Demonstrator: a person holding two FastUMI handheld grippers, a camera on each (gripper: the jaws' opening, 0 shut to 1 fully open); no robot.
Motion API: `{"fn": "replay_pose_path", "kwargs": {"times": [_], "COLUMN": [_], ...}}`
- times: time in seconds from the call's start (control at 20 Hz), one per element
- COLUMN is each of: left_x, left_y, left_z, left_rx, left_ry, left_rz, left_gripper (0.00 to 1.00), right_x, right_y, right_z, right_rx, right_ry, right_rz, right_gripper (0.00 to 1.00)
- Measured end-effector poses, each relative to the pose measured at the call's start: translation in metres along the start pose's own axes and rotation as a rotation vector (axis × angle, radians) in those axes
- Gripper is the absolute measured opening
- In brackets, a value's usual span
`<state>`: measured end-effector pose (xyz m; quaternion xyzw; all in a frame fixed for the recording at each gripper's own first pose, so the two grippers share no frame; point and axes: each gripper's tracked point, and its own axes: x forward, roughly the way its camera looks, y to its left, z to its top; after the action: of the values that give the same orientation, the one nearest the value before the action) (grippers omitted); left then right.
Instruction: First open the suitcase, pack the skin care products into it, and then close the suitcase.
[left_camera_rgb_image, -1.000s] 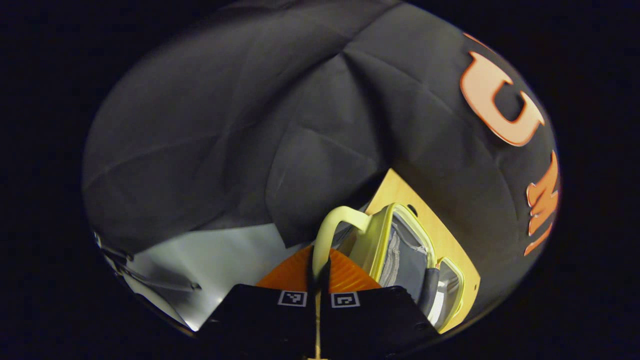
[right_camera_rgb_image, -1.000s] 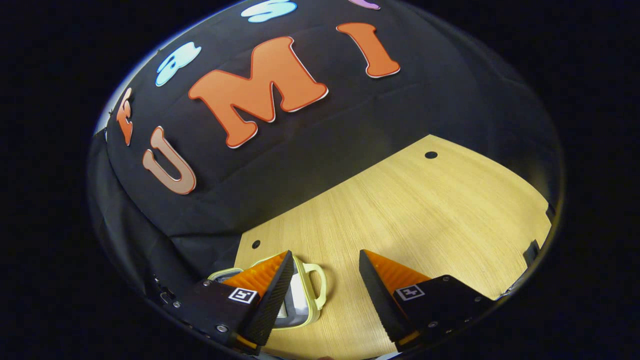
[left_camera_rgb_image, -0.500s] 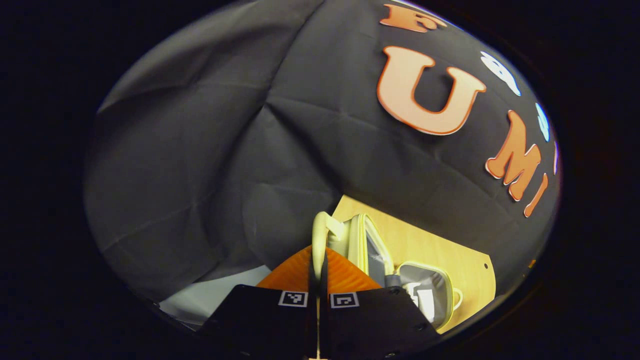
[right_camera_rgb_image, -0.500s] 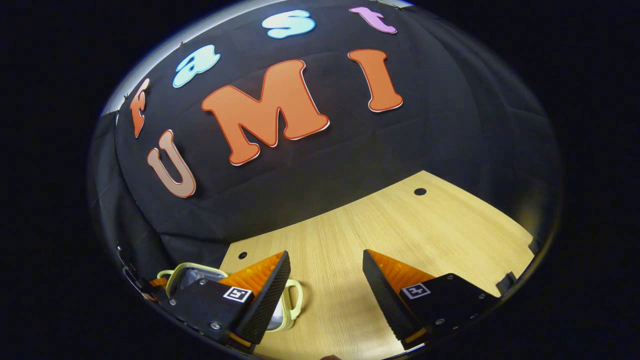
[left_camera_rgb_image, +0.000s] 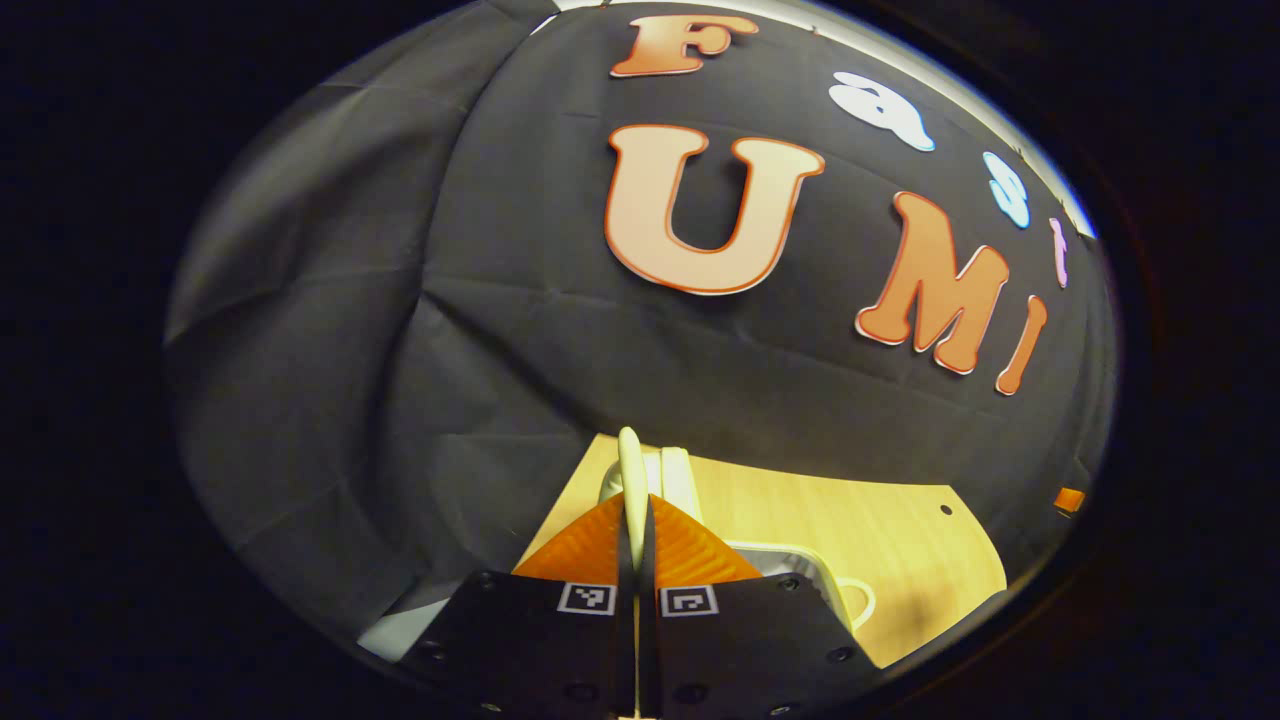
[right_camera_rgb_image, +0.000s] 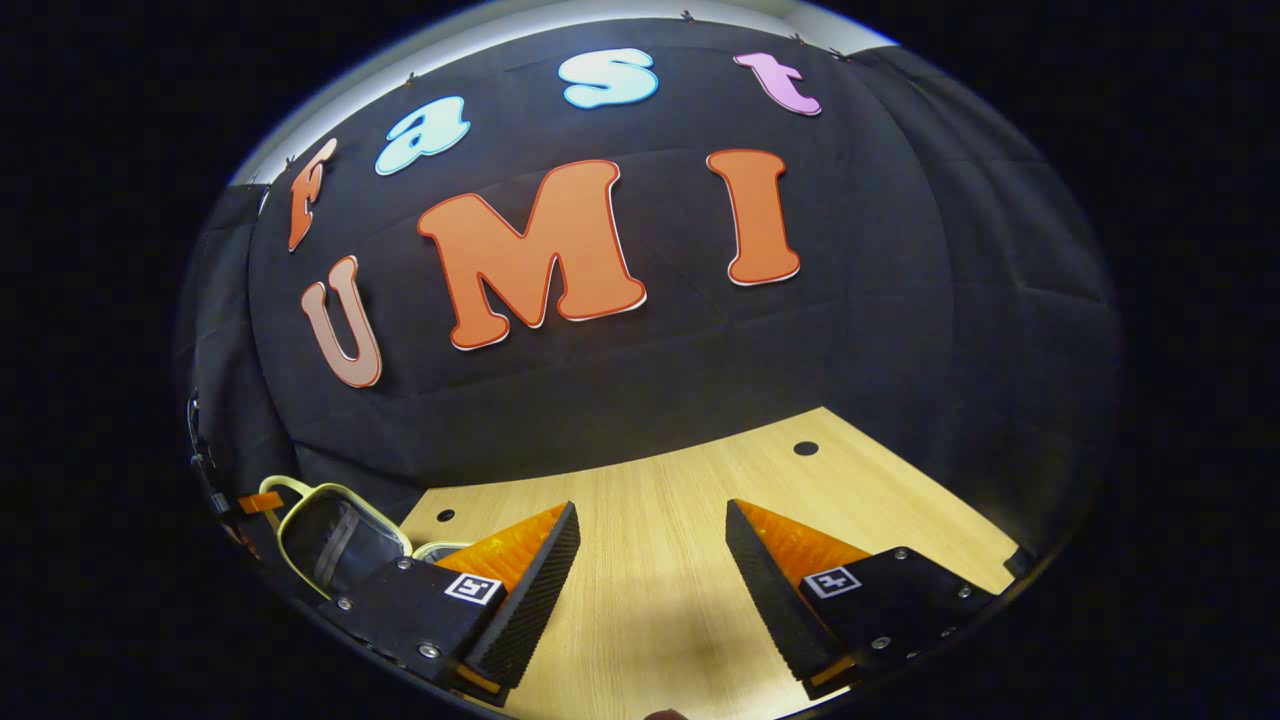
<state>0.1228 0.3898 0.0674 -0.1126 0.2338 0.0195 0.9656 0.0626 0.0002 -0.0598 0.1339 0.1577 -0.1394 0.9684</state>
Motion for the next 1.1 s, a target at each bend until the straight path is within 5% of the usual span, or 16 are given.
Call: {"fn": "replay_pose_path", "kwargs": {"times": [0.55,1.1], "left_x": [0.01,0.046], "left_y": [-0.158,-0.267], "left_z": [-0.026,-0.13], "left_rx": [0.215,0.476], "left_ry": [0.013,0.1], "left_rz": [-0.159,-0.195], "left_gripper": [0.02,0.02], "right_x": [-0.012,-0.027], "right_y": [-0.04,-0.081], "right_z": [0.011,-0.002], "right_rx": [-0.033,-0.057], "right_ry": [-0.039,-0.018], "right_rz": [-0.02,-0.079], "right_gripper": [0.96,0.95]}}
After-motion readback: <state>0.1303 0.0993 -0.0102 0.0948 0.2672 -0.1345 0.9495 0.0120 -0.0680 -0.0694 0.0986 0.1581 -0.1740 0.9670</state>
